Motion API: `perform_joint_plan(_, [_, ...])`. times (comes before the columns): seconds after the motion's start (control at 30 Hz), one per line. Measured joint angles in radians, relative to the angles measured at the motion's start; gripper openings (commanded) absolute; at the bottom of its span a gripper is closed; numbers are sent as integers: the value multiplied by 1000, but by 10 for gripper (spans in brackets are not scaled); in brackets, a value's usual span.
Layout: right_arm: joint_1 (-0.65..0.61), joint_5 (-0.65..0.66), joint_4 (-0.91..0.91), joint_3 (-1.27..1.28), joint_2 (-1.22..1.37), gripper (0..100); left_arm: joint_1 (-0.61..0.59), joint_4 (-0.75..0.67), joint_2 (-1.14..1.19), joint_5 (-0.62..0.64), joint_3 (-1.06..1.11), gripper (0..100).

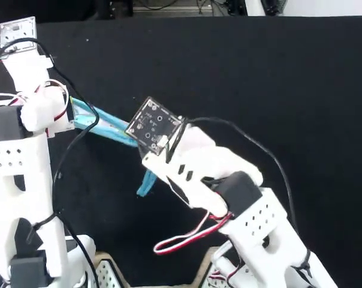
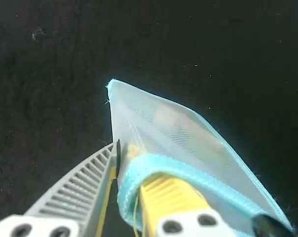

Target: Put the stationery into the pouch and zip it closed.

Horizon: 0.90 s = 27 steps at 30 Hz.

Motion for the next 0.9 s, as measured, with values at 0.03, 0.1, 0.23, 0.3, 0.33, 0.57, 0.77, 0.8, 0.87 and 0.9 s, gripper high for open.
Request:
perform_joint_plan(0.03, [0, 0, -8, 29, 2, 40, 0, 0, 0, 0, 0, 34])
perform_joint_plan(0.1, [2, -5, -17, 58, 18, 106, 0, 0, 0, 0, 0, 34])
perform_joint_plan(0.23, [2, -121, -9, 77, 5, 155, -5, 0, 0, 0, 0, 34])
perform_joint_plan(0.3, [-9, -160, -9, 95, -15, 155, -5, 0, 0, 0, 0, 34])
perform_joint_plan(0.33, [-20, -166, -9, 106, -25, 155, -5, 0, 0, 0, 0, 34])
perform_joint_plan(0.57, [-118, -176, -9, 196, -117, 160, -5, 0, 0, 0, 0, 34])
perform_joint_plan(0.77, [-103, -198, -84, 319, -190, 224, -5, 0, 0, 0, 0, 34])
perform_joint_plan(0.8, [-83, -204, -117, 350, -195, 227, -5, 0, 0, 0, 0, 34])
perform_joint_plan(0.87, [-43, -221, -198, 411, -198, 221, -5, 0, 0, 0, 0, 34])
perform_joint_plan(0.9, [-25, -233, -247, 442, -198, 221, -5, 0, 0, 0, 0, 34])
